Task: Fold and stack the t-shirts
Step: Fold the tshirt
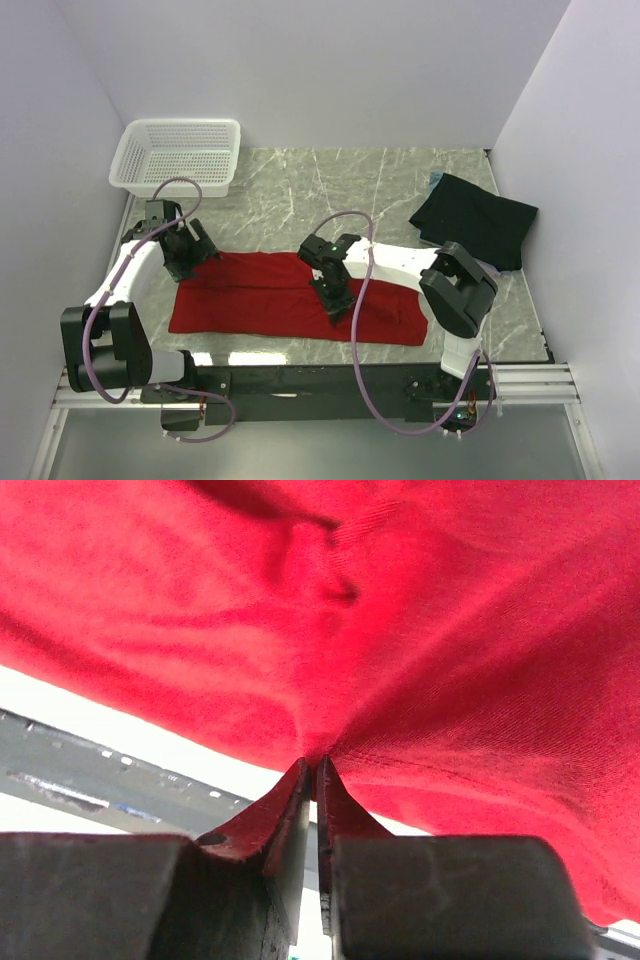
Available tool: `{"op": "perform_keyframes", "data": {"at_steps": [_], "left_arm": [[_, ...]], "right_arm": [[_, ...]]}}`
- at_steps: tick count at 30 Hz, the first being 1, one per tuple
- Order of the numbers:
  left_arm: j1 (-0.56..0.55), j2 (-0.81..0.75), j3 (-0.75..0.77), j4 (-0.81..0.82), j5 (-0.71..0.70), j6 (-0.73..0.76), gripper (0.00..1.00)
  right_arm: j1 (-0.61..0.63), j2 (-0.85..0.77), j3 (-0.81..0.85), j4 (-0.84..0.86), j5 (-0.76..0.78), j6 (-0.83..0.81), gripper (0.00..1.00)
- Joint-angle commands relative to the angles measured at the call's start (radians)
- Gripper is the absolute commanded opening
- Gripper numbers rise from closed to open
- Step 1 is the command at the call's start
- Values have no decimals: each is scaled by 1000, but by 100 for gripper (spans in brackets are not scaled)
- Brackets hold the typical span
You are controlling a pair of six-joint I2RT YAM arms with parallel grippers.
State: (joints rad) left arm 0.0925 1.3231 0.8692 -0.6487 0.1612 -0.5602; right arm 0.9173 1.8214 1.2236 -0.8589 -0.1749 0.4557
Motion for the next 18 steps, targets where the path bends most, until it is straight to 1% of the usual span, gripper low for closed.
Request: {"op": "perform_keyframes", "data": {"at_steps": [1,11,18], "left_arm": [[6,-22,-3,15,23,25,82],[6,-21,-24,29,41,13,82],[6,-32,-42,37,46,2,82]], "right_arm": [[31,-1,54,-43,-55,-9,11],[38,32,128,-104,-141,-34,11],[38,52,148,-100,-190,-51,18]]}}
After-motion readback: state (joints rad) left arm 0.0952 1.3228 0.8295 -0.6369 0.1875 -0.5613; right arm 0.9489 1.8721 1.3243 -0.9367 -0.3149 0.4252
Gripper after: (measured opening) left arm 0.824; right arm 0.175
